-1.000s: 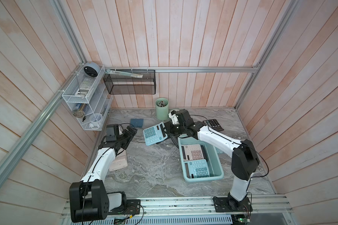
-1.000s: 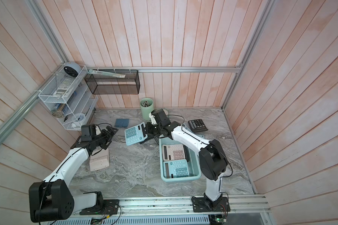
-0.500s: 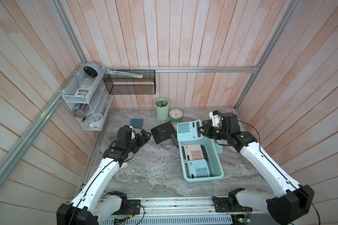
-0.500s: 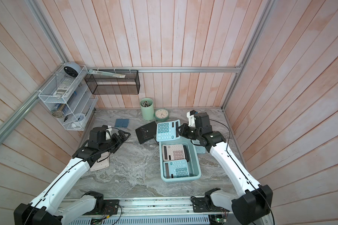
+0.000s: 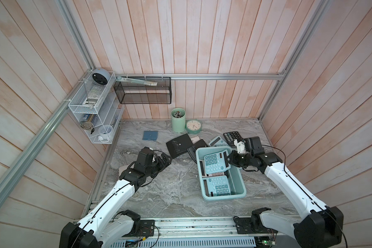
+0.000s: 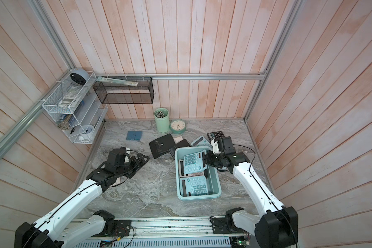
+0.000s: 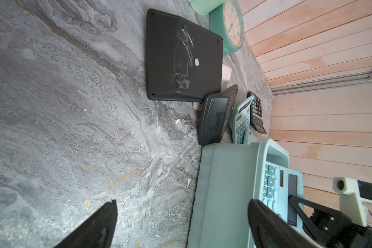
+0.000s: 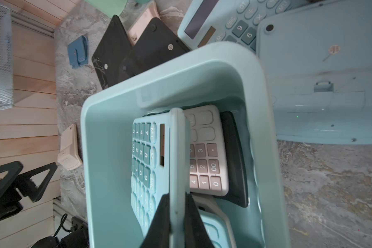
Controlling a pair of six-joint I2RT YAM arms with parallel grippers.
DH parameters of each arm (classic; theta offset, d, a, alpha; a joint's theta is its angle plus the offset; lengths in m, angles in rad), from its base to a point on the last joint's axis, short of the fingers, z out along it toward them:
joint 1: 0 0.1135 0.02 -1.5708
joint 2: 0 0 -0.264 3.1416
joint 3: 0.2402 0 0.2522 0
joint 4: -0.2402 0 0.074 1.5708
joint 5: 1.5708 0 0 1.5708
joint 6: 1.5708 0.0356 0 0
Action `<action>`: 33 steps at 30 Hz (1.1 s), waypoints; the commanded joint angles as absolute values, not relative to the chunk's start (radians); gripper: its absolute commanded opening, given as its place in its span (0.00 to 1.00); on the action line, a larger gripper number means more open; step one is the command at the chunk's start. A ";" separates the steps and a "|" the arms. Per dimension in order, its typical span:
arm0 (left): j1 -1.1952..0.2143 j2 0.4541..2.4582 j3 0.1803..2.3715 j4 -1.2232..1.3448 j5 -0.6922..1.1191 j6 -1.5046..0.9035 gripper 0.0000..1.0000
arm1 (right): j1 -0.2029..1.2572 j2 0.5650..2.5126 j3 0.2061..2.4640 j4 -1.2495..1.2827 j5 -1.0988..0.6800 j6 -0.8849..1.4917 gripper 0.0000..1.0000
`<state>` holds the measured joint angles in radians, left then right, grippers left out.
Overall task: Put the calculator in the storage box
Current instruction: Place the calculator in the storage box.
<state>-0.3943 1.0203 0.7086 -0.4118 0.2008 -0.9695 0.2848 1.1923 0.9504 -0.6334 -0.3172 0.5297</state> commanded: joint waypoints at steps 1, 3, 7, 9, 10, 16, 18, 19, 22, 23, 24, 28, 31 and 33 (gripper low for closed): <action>-0.400 1.037 0.693 -0.370 0.176 -0.974 1.00 | 0.317 1.229 0.949 -0.572 -0.230 0.496 0.00; -0.403 1.044 0.693 -0.368 0.174 -0.971 1.00 | 0.341 1.263 0.954 -0.563 -0.173 0.487 0.00; -0.405 1.043 0.686 -0.364 0.167 -0.970 1.00 | 0.374 1.309 0.953 -0.525 -0.148 0.482 0.00; -0.405 1.043 0.683 -0.366 0.163 -0.968 1.00 | 0.388 1.323 0.955 -0.528 -0.105 0.473 0.00; -0.405 1.042 0.681 -0.367 0.160 -0.967 1.00 | 0.391 1.327 0.953 -0.531 -0.090 0.471 0.00; -0.405 1.021 0.675 -0.405 0.124 -0.951 1.00 | 0.391 1.327 0.968 -0.582 -0.009 0.450 0.22; -0.404 1.006 0.678 -0.437 0.099 -0.941 1.00 | 0.390 1.314 0.982 -0.611 0.008 0.439 0.26; -0.405 0.997 0.679 -0.455 0.082 -0.935 1.00 | 0.391 1.307 0.989 -0.622 0.018 0.435 0.28; -0.401 0.965 0.681 -0.519 0.005 -0.921 1.00 | 0.390 1.278 1.010 -0.648 0.036 0.417 0.35; -0.395 0.954 0.682 -0.543 -0.022 -0.915 1.00 | 0.390 1.266 1.015 -0.652 0.037 0.412 0.38; -0.387 0.943 0.685 -0.572 -0.050 -0.911 1.00 | 0.389 1.254 1.021 -0.652 0.033 0.410 0.40; -0.312 0.900 0.690 -0.677 -0.129 -0.902 1.00 | 0.394 1.223 1.052 -0.649 -0.039 0.432 0.44; -0.231 0.858 0.688 -0.750 -0.181 -0.889 1.00 | 0.424 1.207 1.064 -0.623 -0.092 0.458 0.47; -0.178 0.830 0.690 -0.781 -0.213 -0.878 1.00 | 0.461 1.212 1.079 -0.604 -0.117 0.474 0.49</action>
